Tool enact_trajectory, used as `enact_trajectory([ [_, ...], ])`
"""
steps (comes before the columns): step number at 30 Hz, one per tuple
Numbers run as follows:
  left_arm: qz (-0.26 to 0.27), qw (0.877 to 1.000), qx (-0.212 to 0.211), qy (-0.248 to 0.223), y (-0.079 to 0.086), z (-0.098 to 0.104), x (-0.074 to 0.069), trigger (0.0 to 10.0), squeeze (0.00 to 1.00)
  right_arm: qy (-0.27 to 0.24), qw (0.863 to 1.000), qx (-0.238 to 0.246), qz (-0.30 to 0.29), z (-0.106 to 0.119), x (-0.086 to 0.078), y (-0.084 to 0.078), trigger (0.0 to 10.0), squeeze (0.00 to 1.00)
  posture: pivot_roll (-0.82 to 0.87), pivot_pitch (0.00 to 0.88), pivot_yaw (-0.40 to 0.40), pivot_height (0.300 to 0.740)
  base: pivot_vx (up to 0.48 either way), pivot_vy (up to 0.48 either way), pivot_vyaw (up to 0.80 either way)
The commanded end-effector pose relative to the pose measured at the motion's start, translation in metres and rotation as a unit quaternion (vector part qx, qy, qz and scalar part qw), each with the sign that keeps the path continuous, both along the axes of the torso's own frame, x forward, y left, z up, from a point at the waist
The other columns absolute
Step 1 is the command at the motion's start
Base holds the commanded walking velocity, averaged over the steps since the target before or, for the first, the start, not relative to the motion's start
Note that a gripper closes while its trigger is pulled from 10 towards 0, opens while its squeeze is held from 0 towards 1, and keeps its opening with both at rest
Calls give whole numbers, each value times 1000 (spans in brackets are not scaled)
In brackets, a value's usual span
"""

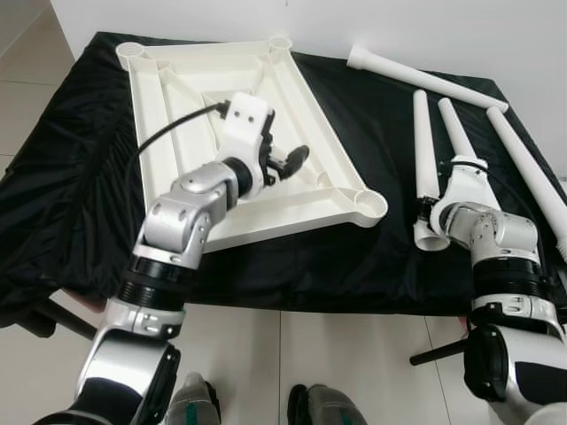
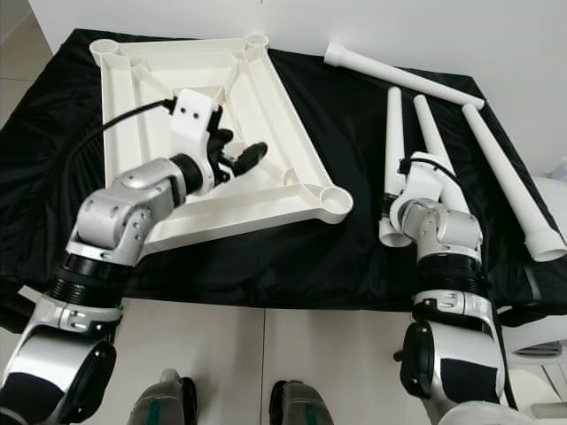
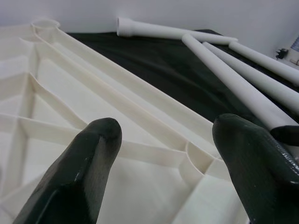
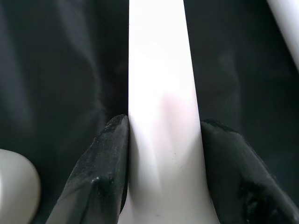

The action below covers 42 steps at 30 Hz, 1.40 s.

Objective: Building children table

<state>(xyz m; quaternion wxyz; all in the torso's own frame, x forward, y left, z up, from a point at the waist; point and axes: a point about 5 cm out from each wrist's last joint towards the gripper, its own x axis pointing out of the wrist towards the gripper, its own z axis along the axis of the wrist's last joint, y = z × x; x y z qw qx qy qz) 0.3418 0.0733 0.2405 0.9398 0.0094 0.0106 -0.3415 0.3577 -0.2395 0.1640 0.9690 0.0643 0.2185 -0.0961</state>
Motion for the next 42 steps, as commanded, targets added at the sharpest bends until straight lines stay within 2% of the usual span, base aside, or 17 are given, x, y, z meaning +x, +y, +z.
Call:
enact_trajectory([
  [1, -14, 1000, 4, -3, 0, 2, 1, 10000, 0, -31, 999, -7, 3, 6, 1, 1, 10000, 0, 4, 76, -61, 740, 0, 0, 0],
  [4, -7, 1000, 15, -9, 4, 3, 3, 10000, 0, -81, 997, -8, 7, 21, 3, 1, 10000, 0, 6, 80, -62, 740, 0, 0, 0],
  [10, -6, 1000, 23, -14, 8, 4, 5, 10000, 0, -116, 993, -10, 13, 29, 5, 1, 10000, 0, 9, 83, -64, 740, 0, 0, 0],
  [11, -8, 1000, 22, -16, 10, 7, 6, 10000, 0, -149, 989, -10, 15, 34, 5, 2, 10000, 0, 13, 91, -66, 740, 0, 0, 0],
  [16, -11, 1000, 11, -12, 13, 11, 8, 10000, 0, -187, 982, -15, 34, 40, 6, 4, 10000, 0, 15, 99, -66, 740, 0, 0, 0],
  [19, -10, 1000, 10, -13, 14, 12, 9, 10000, 0, -217, 975, -24, 52, 44, 6, 8, 10000, 0, 16, 103, -65, 740, 0, 0, 0],
  [20, -10, 1000, -1, -17, 15, 14, 11, 10000, 0, -238, 969, -14, 70, 45, 6, 14, 10000, 0, 18, 110, -65, 740, 0, 0, 0],
  [24, -10, 1000, -10, -21, 16, 16, 12, 10000, 0, -245, 966, -5, 80, 45, 6, 17, 10000, 0, 18, 110, -65, 740, 0, 0, 0],
  [27, -15, 999, -10, -40, 10, 21, 10, 10000, 0, -264, 961, 4, 85, 42, 5, 27, 10000, 0, 21, 109, -68, 740, 0, 0, 0],
  [33, -36, 998, -43, -40, 1, 30, 6, 10000, 0, -294, 948, 21, 119, 41, -1, 40, 10000, 0, 24, 102, -70, 740, 0, 0, 0],
  [36, -60, 996, -62, -28, -5, 33, 2, 10000, 0, -318, 934, 36, 160, 39, -5, 48, 10000, 0, 26, 90, -67, 740, 0, 0, 0],
  [38, -67, 995, -68, -24, -7, 34, 1, 10000, 0, -322, 930, 41, 172, 38, -7, 50, 10000, 0, 26, 90, -67, 740, 0, 0, 0],
  [39, -85, 992, -93, -10, -11, 39, 0, 10000, 0, -335, 919, 49, 199, 39, -10, 54, 10000, 0, 27, 88, -65, 740, 0, 0, 0],
  [42, -105, 987, -118, -2, -14, 44, -1, 10000, 0, -346, 912, 32, 217, 40, -13, 57, 10000, 0, 26, 87, -62, 740, 0, 0, 0],
])
